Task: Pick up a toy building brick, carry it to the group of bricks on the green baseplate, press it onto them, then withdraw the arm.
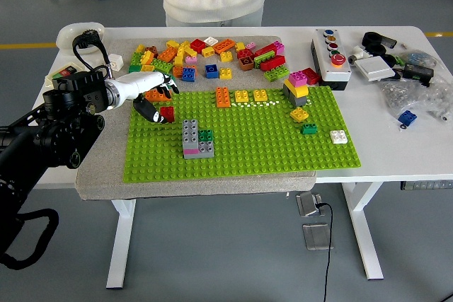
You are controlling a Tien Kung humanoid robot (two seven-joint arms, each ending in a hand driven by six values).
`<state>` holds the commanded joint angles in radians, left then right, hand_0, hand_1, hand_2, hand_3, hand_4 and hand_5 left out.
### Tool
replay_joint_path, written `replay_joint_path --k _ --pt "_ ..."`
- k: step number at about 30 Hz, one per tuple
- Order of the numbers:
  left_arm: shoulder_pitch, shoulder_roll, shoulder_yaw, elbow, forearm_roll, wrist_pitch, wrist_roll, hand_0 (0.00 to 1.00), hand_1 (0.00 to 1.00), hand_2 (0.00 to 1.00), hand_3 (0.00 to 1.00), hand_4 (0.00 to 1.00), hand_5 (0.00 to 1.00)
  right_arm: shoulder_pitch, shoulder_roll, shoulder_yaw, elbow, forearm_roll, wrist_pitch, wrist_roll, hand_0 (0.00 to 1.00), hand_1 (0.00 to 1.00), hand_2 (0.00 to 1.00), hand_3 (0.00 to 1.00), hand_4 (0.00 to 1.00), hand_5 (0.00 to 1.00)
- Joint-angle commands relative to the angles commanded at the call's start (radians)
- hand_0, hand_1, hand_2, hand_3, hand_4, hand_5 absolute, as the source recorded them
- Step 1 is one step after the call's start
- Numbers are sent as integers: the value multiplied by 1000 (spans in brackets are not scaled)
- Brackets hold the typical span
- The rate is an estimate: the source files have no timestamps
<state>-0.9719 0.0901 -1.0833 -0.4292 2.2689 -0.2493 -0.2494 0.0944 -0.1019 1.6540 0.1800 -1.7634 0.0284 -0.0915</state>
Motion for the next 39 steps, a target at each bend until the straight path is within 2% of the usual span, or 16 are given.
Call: replay_joint_path --k 10,35,39 --pt "-6 -10 9 42 0 9 13 824 777 723 787 909 150 -1 1 -4 0 -2 0 1 744 638 680 633 855 571" --pt "-10 -29 15 74 0 35 35 824 770 712 776 923 164 -2 0 -7 0 -6 2 1 744 637 681 634 855 571" --pt "-13 -32 18 78 0 41 37 817 759 686 750 903 167 -1 0 -7 0 -5 2 1 745 639 681 635 855 571"
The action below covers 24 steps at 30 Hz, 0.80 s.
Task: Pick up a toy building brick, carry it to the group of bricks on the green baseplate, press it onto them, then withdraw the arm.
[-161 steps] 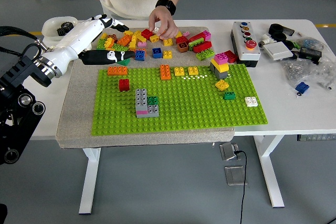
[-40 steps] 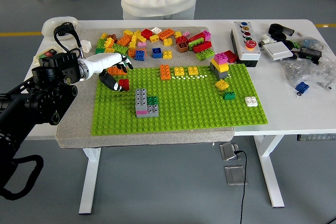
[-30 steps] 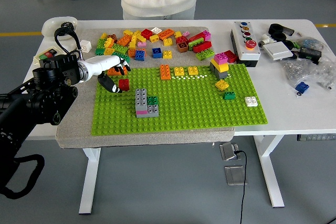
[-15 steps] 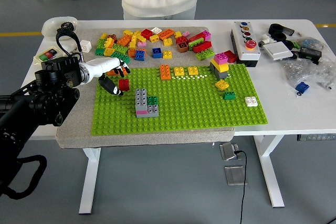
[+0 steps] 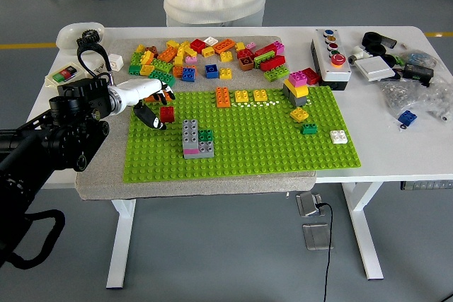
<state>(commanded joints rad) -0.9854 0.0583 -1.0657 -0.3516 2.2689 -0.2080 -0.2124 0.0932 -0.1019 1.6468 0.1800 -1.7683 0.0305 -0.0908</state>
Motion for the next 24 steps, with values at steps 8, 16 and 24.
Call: replay_joint_path --k 8,16,24 --pt "-6 -5 7 8 0 12 5 810 753 670 706 886 183 2 1 0 0 2 0 0 744 638 681 635 855 571" --pt "-7 -9 16 19 0 24 8 796 732 628 633 843 226 2 0 1 0 2 0 0 744 638 681 635 855 571" --pt "-10 -14 17 24 0 36 12 790 725 617 619 835 235 2 0 2 0 3 -1 0 744 637 681 635 855 570"
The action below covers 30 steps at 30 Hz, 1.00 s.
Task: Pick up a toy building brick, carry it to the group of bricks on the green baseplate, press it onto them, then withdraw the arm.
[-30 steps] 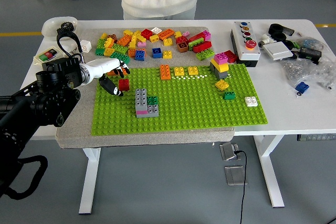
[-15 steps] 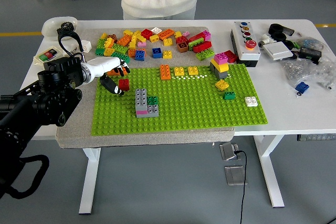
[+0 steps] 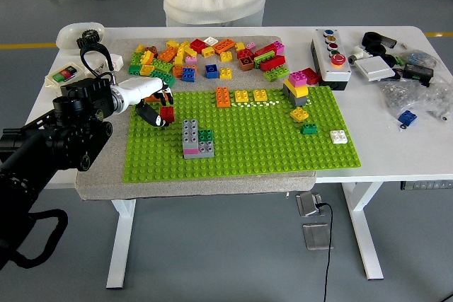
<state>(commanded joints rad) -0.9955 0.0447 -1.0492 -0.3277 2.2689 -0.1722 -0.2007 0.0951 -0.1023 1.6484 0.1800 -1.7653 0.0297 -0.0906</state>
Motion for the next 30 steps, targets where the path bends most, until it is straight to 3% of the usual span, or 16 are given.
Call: replay_joint_path --k 30 --pt "0 -10 15 20 0 23 15 753 705 594 590 832 271 0 1 4 0 -1 3 1 744 639 681 635 853 565"
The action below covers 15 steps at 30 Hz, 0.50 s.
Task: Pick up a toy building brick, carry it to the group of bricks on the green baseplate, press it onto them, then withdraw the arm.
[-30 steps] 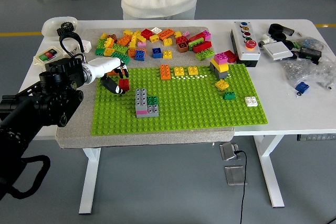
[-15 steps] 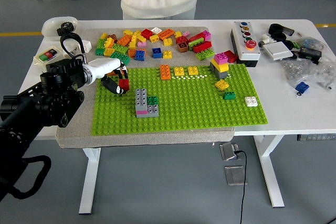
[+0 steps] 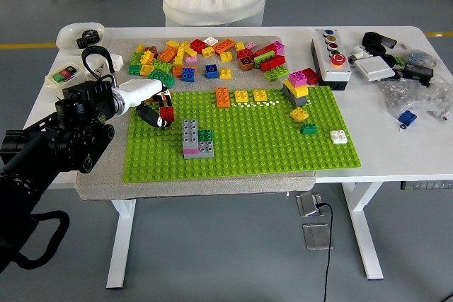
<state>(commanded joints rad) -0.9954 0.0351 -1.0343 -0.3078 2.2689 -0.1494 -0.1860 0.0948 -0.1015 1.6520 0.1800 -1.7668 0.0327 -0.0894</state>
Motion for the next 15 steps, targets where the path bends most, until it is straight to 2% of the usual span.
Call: replay_joint_path --k 14,15 --pt "2 -5 14 10 0 28 4 729 677 579 571 821 277 -2 0 0 0 -3 0 0 744 640 681 635 852 564" --pt "2 -5 15 11 0 32 4 711 661 572 566 781 267 -2 0 0 0 -3 1 0 744 639 681 634 852 563"
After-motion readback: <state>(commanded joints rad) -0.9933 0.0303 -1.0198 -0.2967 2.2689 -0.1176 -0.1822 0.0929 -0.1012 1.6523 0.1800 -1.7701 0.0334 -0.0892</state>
